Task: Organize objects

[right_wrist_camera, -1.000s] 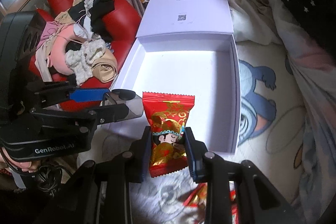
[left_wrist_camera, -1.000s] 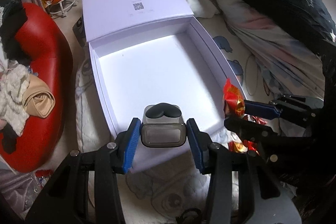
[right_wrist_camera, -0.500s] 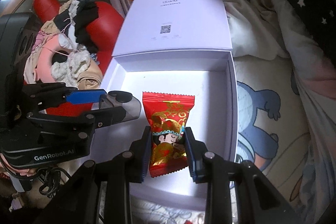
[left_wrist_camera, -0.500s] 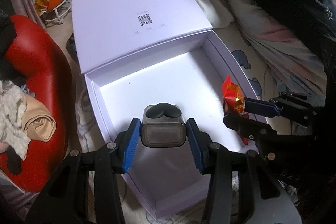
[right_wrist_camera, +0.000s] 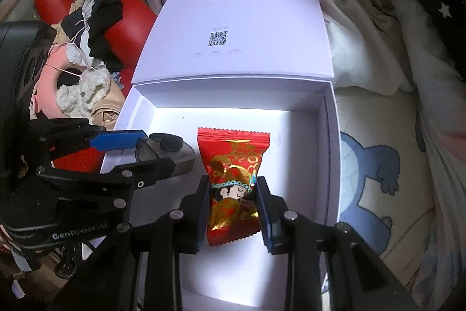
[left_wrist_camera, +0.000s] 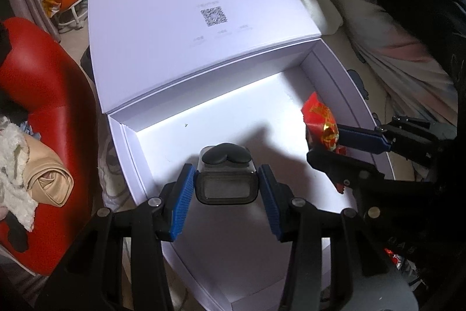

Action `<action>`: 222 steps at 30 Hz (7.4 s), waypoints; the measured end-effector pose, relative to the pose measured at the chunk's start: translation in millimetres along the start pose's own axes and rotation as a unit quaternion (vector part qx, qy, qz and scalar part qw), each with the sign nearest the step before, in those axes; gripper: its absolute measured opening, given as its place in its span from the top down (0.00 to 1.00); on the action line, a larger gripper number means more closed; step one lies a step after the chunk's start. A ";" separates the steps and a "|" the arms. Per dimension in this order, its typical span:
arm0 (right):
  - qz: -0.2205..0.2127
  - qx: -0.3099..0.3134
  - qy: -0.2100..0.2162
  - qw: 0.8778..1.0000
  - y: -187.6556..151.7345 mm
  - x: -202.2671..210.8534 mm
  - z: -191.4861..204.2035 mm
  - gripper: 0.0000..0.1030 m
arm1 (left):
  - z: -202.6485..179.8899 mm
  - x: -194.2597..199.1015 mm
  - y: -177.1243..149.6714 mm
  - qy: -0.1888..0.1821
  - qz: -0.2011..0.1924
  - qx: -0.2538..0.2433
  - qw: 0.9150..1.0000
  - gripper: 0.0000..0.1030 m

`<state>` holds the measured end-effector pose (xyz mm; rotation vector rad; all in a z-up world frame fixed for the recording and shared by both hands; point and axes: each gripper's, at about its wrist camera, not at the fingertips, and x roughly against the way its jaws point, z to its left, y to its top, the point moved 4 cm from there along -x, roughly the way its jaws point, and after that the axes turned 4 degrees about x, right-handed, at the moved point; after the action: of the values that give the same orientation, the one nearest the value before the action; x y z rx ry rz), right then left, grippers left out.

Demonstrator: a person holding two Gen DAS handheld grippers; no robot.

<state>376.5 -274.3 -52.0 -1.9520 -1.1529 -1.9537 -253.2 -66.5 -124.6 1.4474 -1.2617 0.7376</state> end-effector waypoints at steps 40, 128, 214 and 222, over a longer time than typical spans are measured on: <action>-0.032 -0.011 -0.058 0.998 -15.7 66.7 -7.8 0.56 | -11.0 78.4 -6.2 0.055 -0.054 0.016 0.997 0.47; 0.057 -0.267 -0.152 0.950 -297.5 152.3 -69.7 0.50 | -200.6 44.8 -175.6 -0.012 0.055 -0.127 0.990 0.43; 0.065 -0.319 -0.083 0.942 -269.3 112.7 -40.7 0.82 | -185.3 29.2 -182.3 -0.127 0.114 0.016 0.985 0.80; 0.068 -0.331 -0.105 0.935 -274.3 111.8 -43.7 0.71 | -202.3 31.3 -186.5 -0.137 0.121 -0.009 0.983 0.46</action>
<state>162.4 -65.0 -55.4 -2.5191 -0.3715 -2.2946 -33.0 99.0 -95.5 1.4306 -1.6738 0.6996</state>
